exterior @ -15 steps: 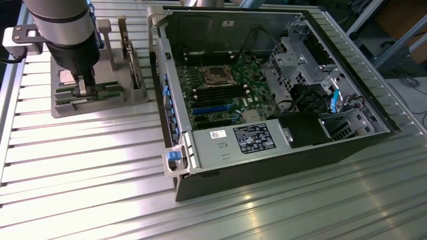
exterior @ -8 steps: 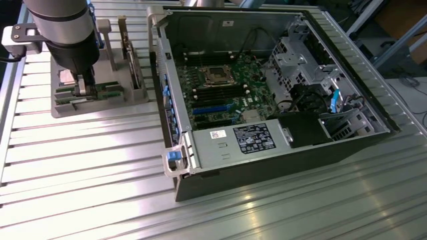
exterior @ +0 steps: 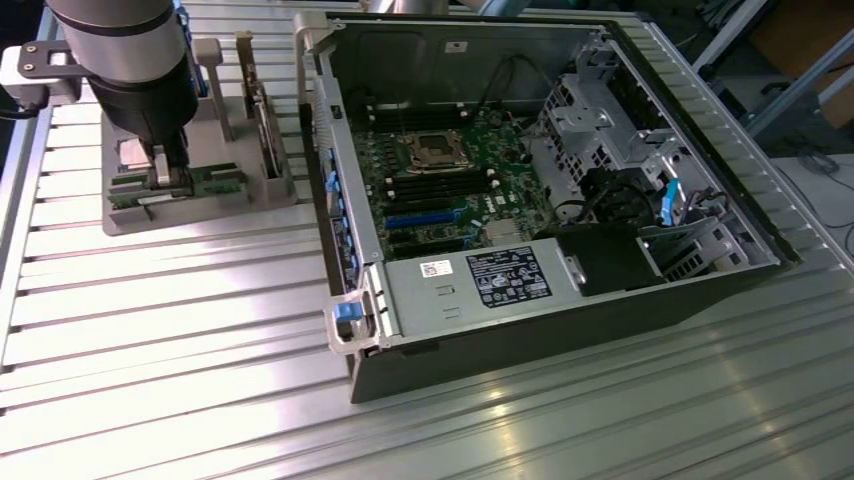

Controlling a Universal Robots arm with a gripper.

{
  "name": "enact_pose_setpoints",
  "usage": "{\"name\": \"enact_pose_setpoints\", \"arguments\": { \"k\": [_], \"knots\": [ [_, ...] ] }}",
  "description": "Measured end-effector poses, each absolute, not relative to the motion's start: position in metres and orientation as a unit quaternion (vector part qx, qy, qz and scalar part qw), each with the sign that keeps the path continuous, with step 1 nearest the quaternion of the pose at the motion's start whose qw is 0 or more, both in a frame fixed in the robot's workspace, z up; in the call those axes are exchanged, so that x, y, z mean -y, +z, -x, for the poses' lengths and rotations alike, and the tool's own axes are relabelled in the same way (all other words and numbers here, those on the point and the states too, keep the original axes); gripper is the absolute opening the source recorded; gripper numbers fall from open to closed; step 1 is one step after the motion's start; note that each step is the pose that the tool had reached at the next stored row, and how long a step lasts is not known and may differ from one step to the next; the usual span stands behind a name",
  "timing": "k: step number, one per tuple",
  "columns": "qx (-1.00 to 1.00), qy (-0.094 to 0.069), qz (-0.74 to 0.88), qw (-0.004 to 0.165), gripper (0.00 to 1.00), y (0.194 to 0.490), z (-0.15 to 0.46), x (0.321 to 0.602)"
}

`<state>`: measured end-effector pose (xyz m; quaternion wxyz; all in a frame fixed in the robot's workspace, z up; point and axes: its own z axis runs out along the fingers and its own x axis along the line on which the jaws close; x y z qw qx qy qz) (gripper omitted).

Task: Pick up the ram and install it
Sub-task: 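Pick up the ram and move it above insertion slot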

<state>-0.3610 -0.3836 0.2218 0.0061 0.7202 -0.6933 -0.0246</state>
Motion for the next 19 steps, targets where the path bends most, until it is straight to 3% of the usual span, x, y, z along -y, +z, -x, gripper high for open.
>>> {"name": "enact_pose_setpoints", "arguments": {
  "k": [19],
  "knots": [
    [0.693, -0.025, -0.72, 0.006, 0.13, 0.237, 0.361, 0.384]
  ]
}}
